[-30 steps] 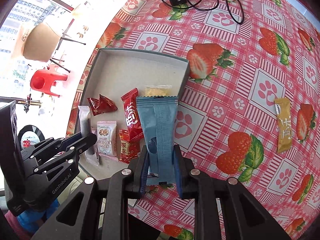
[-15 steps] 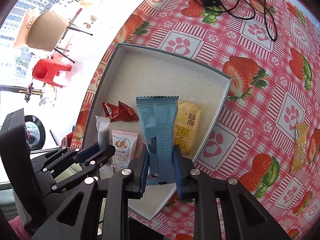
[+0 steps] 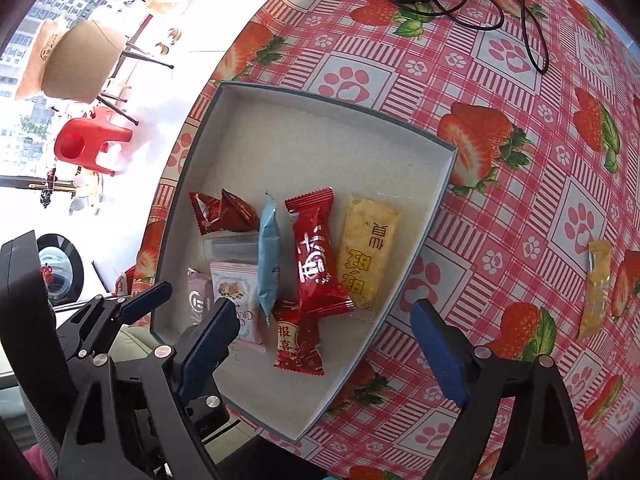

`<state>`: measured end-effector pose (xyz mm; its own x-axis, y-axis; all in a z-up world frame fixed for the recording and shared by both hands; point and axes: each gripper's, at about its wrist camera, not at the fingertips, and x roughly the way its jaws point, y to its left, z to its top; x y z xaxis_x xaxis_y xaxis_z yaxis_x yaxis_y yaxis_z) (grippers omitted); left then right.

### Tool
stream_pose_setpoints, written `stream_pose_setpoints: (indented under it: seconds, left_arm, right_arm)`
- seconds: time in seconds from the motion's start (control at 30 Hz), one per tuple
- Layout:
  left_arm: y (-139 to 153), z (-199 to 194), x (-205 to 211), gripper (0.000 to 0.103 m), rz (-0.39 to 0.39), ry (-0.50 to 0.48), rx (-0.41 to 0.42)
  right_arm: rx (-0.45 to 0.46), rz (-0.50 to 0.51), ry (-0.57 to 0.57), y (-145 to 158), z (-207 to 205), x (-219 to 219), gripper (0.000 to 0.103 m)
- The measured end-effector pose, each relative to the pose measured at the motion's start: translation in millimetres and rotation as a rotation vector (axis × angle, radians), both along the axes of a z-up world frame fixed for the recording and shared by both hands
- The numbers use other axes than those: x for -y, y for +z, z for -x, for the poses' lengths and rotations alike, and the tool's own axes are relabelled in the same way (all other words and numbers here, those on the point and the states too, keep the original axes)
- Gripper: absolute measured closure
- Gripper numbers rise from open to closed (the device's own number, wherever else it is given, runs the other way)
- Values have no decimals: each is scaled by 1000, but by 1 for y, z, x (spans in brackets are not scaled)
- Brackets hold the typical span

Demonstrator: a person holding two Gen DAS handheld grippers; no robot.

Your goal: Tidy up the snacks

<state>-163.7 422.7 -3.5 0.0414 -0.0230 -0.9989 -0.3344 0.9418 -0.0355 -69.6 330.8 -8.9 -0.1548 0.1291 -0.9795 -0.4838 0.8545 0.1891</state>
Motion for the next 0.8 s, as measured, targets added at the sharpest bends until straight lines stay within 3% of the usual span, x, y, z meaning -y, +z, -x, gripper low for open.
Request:
stream_pose_setpoints:
  seconds: [0.43,0.8]
  left_arm:
    - [14,-31,76,25,75,-169,6]
    - [7,-70,160,25,152,-265,-48]
  right_arm:
    - [-4,133,-358,-13,-37,166,13]
    - [23,168,-590,-7,-75,307,13]
